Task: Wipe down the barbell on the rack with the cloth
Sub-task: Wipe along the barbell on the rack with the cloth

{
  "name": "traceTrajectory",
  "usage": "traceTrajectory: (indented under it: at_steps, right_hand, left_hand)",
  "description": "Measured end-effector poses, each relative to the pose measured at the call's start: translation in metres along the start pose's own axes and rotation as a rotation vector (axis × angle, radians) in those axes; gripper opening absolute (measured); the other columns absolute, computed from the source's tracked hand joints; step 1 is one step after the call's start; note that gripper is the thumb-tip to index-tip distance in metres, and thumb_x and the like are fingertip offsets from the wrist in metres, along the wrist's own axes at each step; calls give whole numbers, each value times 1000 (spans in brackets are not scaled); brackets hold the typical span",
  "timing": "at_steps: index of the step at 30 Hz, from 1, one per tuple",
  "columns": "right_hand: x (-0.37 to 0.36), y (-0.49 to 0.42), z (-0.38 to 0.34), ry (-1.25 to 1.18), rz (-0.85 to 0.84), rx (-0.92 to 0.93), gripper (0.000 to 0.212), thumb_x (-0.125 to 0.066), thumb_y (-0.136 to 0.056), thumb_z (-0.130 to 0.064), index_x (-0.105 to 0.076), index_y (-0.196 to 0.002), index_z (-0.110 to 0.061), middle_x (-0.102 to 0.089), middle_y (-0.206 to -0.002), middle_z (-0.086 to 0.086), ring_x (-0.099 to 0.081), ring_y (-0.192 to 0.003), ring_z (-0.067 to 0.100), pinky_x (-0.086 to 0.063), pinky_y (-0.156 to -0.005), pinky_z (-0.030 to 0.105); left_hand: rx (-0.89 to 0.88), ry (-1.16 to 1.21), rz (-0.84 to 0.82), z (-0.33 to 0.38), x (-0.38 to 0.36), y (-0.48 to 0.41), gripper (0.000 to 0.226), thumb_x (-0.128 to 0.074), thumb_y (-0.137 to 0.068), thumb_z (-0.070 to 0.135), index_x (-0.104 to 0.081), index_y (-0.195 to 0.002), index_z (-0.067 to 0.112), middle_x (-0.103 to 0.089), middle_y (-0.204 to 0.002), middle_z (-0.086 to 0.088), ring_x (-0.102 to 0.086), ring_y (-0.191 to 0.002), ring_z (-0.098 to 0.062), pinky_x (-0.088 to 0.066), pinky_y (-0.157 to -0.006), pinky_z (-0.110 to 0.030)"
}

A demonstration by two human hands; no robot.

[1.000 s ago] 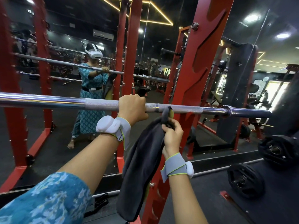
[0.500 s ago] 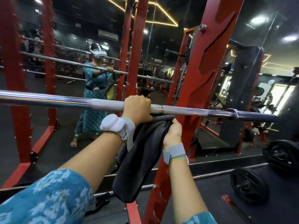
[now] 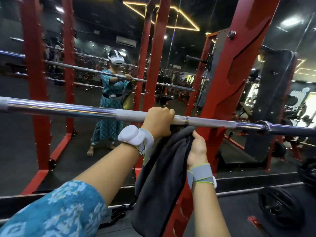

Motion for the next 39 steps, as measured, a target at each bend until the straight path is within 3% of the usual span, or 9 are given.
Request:
traceTrajectory:
  at_steps: [2, 6, 13, 18, 23, 26, 29, 34, 39]
  right_hand:
    - [-4, 7, -6, -20, -28, 19, 20, -61, -74, -20, -71, -69, -3, -70, -65, 12, -69, -56, 21, -54, -48, 26]
    - [-26, 6, 8, -95, 21, 35, 48, -25, -102, -27, -60, -77, -6, -66, -56, 10, -65, -48, 19, -48, -59, 28]
    - [-40, 10, 47, -146, 3, -93, 54, -27, -101, -28, -64, -67, -6, -63, -52, 7, -63, -46, 17, -47, -62, 26]
    - [-50, 7, 52, -216, 72, -22, 55, -25, -102, -21, -65, -68, -3, -63, -54, 5, -63, -47, 14, -50, -47, 16]
    - [-73, 11, 69, -119, 98, -15, 67, -24, -102, -19, -63, -50, -5, -61, -46, 8, -60, -38, 15, -44, -36, 15]
    - [-84, 27, 86, -88, 24, -150, 55, -37, -96, -19, -65, -52, -2, -62, -50, 11, -63, -42, 18, -47, -38, 18]
    - [-81, 39, 76, -55, -56, -136, 11, -70, -55, -8, -67, -55, 2, -65, -58, 14, -67, -49, 22, -52, -41, 25]
    - [-77, 24, 79, -95, 120, -87, 43, -28, -100, -18, -55, -69, -5, -60, -47, 9, -60, -39, 16, -45, -39, 15]
    - [-84, 32, 89, -29, 14, -181, 32, -48, -79, -16, -66, -56, -4, -62, -58, 10, -63, -49, 19, -50, -50, 17]
  left_hand:
    - [-70, -15, 15, -1, -1, 3, 24, -55, -80, 23, -46, -101, 14, -59, -103, -4, -60, -90, -26, -30, -58, -31]
    - [-60, -42, 0, -20, 1, 13, 25, -52, -84, 23, -47, -106, 14, -57, -105, -4, -60, -93, -28, -30, -58, -32]
    - [34, -111, -109, -77, 14, 37, 23, -61, -76, 30, -62, -95, 16, -63, -96, -6, -63, -87, -28, -35, -61, -28]
    - [63, -103, -121, -99, 17, 50, 16, -61, -74, 32, -56, -84, 20, -42, -71, 1, -57, -74, -26, -34, -59, -28]
    - [6, -90, -79, -98, 16, 53, 12, -59, -74, 25, -49, -79, 19, -53, -79, -3, -55, -71, -27, -34, -59, -29]
    - [-11, -92, -95, -100, 16, 53, 16, -60, -75, 21, -44, -78, 18, -43, -75, -2, -49, -67, -26, -33, -58, -30]
    - [-31, -97, -84, -99, 16, 54, 15, -58, -77, 21, -44, -77, 17, -39, -72, -2, -46, -66, -26, -33, -58, -30]
    - [-33, -94, -85, -99, 17, 55, 15, -58, -79, 18, -42, -78, 17, -43, -77, -3, -54, -71, -28, -34, -59, -30]
    - [-50, -87, -96, -99, 16, 57, 18, -59, -77, 18, -42, -79, 18, -59, -89, -6, -59, -79, -28, -33, -60, -30]
Point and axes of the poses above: each hand's wrist, its own y-axis away from the middle knuckle, its own x-axis out of the back of the hand, z = x × y, the point moved 5 cm from there along -y, towards the middle knuckle
